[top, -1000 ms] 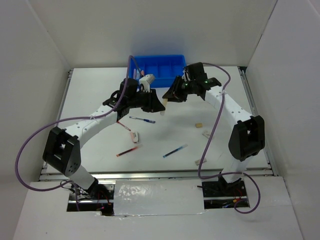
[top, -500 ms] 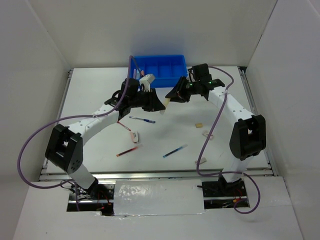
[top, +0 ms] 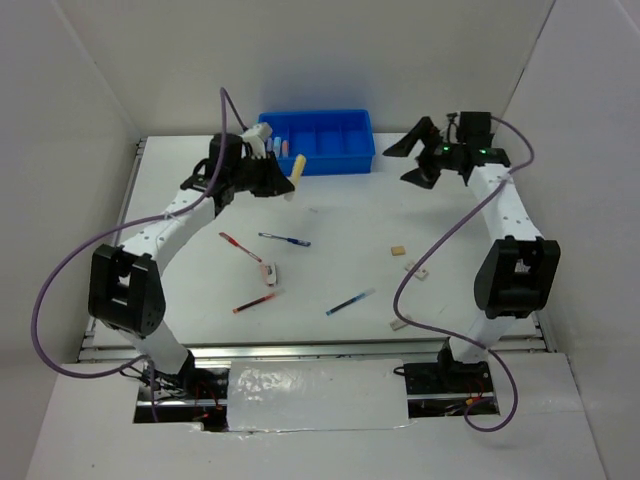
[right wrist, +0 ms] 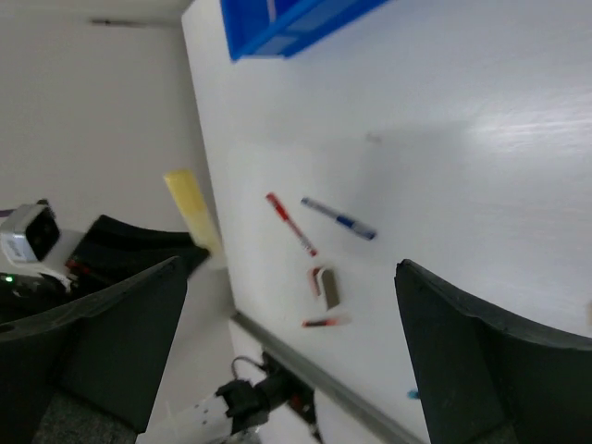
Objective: Sort the stationery into containers
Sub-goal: Place the pen in the storage box.
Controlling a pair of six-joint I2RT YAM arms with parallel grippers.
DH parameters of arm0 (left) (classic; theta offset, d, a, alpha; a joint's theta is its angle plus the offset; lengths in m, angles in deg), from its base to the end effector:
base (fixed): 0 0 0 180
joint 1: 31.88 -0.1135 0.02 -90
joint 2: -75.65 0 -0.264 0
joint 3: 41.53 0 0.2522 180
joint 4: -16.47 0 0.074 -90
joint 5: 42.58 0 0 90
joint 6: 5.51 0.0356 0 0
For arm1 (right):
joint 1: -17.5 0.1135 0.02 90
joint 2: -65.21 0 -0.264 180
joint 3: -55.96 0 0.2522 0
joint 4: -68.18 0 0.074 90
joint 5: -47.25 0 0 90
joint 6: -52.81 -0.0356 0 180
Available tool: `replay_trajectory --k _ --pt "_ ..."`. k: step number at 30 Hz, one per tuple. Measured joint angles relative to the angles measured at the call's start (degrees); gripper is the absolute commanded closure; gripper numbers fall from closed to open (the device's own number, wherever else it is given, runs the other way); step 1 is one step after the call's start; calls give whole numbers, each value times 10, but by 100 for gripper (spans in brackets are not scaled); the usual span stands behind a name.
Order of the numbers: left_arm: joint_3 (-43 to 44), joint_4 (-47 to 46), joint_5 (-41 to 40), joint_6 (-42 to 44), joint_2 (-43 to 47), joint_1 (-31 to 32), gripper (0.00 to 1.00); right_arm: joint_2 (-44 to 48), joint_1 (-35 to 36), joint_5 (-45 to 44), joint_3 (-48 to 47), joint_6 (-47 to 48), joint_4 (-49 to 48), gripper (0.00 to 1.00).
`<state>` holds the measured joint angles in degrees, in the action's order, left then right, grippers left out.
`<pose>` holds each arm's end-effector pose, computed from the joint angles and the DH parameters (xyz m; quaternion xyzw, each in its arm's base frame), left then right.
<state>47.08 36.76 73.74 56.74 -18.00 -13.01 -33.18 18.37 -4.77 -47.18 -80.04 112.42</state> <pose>0.3580 -0.1391 0.3095 0.0577 0.8297 -0.3828 0.4022 0.3882 0.0278 0.3307 0.1767 0.8482 0.4234 0.2648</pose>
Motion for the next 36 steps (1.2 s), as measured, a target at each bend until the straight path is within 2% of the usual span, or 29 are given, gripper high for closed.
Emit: replay_trajectory --k 4,9,12,16,22,28,34,35,36 --pt "120 19 -83 53 -59 -43 100 39 -68 -8 6 78 12 3" --pt "285 -42 -186 102 -193 -63 100 144 -70 -18 94 138 12 3" --pt "402 -64 -235 115 -309 -68 100 197 -70 -24 140 156 13 3" --pt "485 -74 -266 112 -423 -75 100 222 -70 -33 158 175 12 3" --pt "509 -83 -309 143 -493 -67 100 229 -68 -44 181 189 10 3" --pt "511 -100 -334 158 -500 -47 88 229 -66 -60 186 198 9 4" --pt "511 -104 -358 156 -500 -40 86 216 -63 -72 181 208 16 4" --pt "511 -104 -361 155 -500 -42 84 213 -63 -72 181 209 17 4" --pt "510 -104 -363 155 -500 -43 73 212 -62 -72 181 210 17 4"
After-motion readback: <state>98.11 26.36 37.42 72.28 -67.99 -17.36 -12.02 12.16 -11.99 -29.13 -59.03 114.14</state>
